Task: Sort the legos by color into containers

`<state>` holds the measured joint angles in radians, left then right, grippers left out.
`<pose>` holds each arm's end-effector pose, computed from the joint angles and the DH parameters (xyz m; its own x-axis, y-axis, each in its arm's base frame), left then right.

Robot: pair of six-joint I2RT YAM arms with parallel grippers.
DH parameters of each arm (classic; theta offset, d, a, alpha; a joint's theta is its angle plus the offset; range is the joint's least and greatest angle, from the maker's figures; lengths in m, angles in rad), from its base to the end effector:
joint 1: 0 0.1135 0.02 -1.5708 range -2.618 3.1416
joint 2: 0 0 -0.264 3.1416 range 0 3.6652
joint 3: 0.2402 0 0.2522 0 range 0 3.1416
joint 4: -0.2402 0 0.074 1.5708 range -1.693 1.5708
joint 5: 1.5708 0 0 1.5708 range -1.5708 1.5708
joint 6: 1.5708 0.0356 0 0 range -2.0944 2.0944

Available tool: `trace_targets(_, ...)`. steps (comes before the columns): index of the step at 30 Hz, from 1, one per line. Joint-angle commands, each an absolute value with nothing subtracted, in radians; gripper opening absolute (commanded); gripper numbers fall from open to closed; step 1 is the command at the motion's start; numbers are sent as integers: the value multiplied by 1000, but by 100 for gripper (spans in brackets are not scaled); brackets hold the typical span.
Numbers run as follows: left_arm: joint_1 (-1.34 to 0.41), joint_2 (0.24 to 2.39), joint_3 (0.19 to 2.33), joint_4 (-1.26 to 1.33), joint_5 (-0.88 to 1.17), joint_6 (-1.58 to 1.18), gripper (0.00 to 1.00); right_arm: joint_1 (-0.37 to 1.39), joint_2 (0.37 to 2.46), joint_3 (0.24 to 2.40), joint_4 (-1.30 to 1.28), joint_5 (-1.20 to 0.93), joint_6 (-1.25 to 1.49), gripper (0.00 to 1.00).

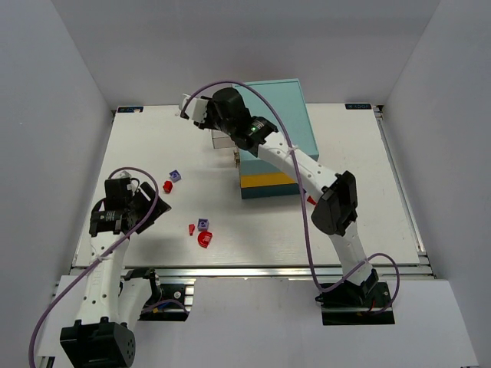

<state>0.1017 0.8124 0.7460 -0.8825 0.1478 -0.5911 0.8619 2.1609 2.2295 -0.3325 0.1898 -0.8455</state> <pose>0.1502 0.0101 0.2600 -0.6630 -0.6217 -0.4170 -0.4631 0.7783 -0.4240 0.3386 0.3846 0.3811 0.3564 -0.7132 -0.6036 -0.5429 0.3676 -0.7550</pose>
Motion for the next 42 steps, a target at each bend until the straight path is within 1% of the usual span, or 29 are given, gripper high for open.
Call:
trace_targets(1,98,796,745,-851,172,-580,79,851,2192,2287,-242,265,-946,0)
trace_targets(9,98,769,733,-844,207,-574,79,838,2244,2263,-172,268,-1017,0)
trace_targets(15,98,742,729,-848,210,-572,79,813,2312,2309,-131,302,-1043,0)
trace_targets(19,98,741,729,-847,213,-571,79,799,2325,2281,-94,319,-1083,0)
trace_targets(35,98,741,730,-851,210,-569,79,795,2381,2273,-106,367,-1072,0)
trace_targets(37,98,741,730,-851,207,-569,79,793,2385,2272,-98,368,-1077,4)
trace_targets(39,98,739,730,-853,207,-571,79,788,2387,2269,-94,367,-1077,13)
trace_targets(40,98,739,730,-851,207,-571,79,785,2387,2267,-91,368,-1078,14)
trace_targets(42,98,741,730,-853,204,-571,79,784,2385,2263,-91,367,-1080,21)
